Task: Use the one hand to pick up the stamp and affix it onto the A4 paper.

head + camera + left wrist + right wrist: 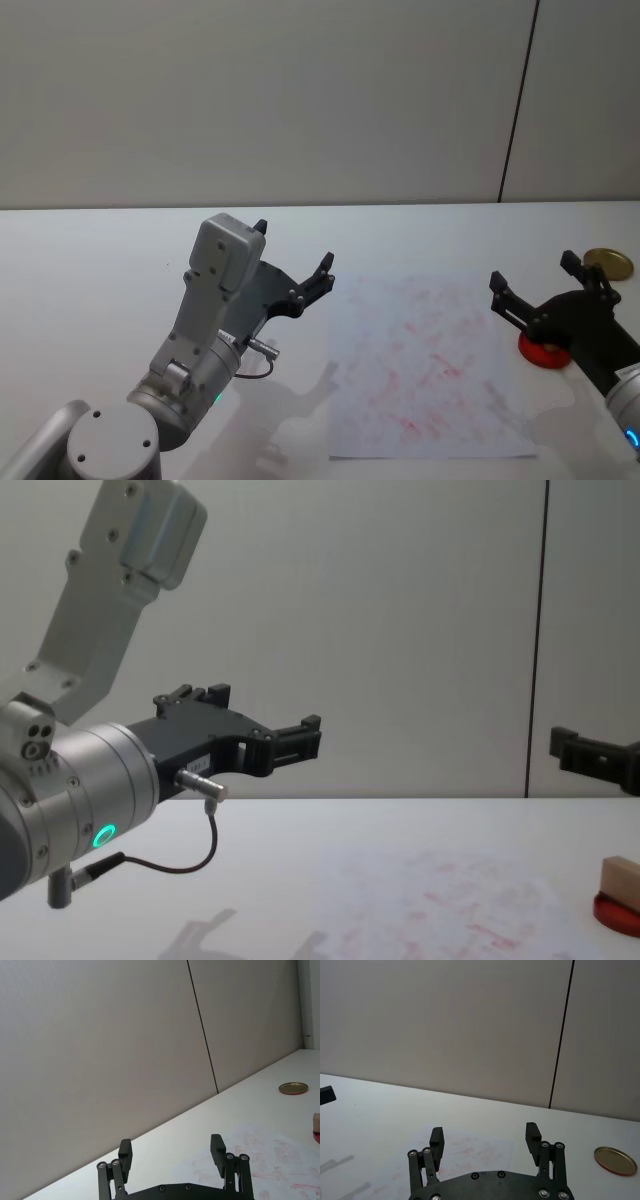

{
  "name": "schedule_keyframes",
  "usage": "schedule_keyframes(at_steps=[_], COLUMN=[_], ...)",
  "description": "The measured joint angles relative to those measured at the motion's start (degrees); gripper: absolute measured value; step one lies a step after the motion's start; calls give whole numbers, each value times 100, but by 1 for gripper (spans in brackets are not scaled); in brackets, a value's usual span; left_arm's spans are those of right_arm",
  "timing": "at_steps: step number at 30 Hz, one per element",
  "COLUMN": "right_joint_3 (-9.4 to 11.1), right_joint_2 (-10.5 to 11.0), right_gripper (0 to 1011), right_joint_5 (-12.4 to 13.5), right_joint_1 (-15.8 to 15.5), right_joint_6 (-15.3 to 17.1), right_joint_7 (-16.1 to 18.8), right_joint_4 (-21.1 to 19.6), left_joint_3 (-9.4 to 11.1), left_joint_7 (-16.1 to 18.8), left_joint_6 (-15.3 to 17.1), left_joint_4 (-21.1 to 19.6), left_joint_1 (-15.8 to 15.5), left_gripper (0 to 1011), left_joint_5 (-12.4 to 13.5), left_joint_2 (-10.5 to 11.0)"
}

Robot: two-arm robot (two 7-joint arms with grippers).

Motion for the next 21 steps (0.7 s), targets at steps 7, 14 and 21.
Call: schedule_keyframes(at_steps=[7, 14, 21], right_joint_3=[96, 201, 282], right_joint_2=[78, 191, 298], right_gripper=[1001, 1001, 1001], right_joint_5=[152, 281, 314], right_joint_1=[28, 41, 55], right_joint_6=[91, 224, 352], right_joint_7=[92, 210, 363], right_joint_4=[91, 226, 414], left_joint_3=[0, 0, 0], left_joint_7=[0, 0, 0], left_joint_6=[0, 0, 0], left_joint_4=[0, 0, 0], left_joint_1=[0, 0, 0], left_gripper=[993, 993, 993], left_joint_5=[0, 0, 0], left_joint_2=[0, 0, 0])
